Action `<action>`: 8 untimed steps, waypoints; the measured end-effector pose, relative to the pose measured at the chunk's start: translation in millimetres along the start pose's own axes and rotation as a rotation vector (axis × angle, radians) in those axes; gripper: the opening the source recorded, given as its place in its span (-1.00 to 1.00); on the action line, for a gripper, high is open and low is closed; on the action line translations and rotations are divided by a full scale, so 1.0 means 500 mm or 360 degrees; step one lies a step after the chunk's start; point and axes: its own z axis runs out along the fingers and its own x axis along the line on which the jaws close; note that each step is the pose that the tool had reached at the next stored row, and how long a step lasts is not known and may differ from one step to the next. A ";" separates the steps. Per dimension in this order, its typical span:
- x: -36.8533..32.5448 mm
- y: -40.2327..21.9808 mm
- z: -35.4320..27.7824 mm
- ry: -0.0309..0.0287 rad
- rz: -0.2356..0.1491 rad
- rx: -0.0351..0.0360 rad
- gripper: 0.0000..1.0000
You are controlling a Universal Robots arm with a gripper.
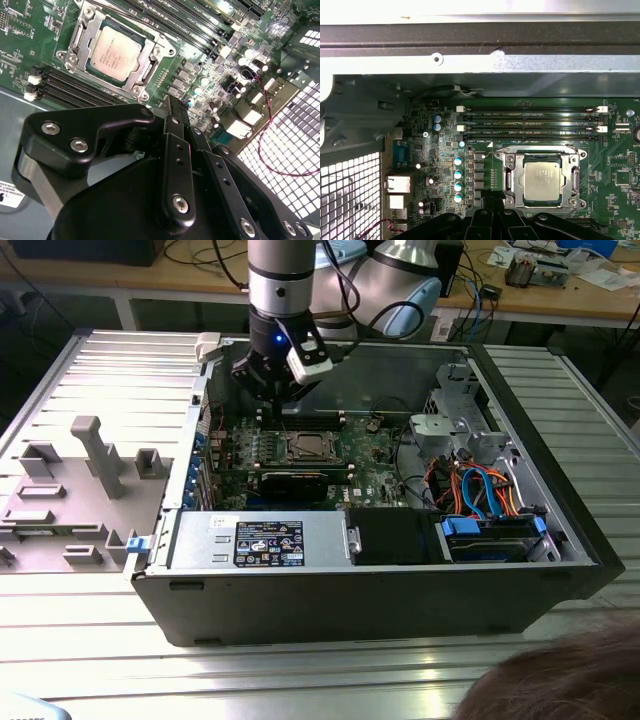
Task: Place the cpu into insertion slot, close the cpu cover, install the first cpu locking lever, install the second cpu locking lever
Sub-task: 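Install the first cpu locking lever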
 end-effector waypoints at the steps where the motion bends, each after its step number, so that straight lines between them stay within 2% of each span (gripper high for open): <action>1: 0.001 0.000 0.000 0.00000 0.0000 0.0000 -0.79; 8: 0.005 0.000 0.000 0.00000 0.0000 0.0000 -0.79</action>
